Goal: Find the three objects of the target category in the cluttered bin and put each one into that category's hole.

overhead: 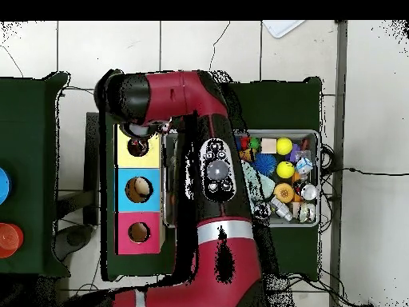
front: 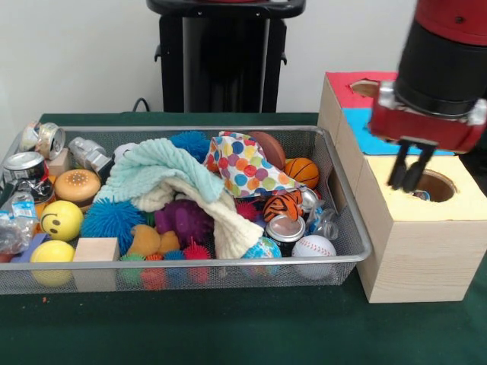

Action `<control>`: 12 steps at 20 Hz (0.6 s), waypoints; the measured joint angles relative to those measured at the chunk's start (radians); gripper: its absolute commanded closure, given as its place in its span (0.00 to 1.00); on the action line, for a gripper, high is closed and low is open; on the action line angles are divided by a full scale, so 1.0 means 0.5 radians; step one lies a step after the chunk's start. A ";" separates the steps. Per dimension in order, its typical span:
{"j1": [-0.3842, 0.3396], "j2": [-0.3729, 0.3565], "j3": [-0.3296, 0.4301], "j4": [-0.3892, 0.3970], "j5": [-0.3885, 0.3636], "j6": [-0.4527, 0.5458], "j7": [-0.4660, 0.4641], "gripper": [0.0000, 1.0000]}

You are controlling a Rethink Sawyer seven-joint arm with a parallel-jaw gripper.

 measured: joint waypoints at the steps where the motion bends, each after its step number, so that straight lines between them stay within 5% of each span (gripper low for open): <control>1: -0.032 0.002 0.002 -0.021 -0.018 0.000 -0.012 1.00; 12: -0.269 0.012 0.049 -0.148 -0.128 0.020 -0.267 1.00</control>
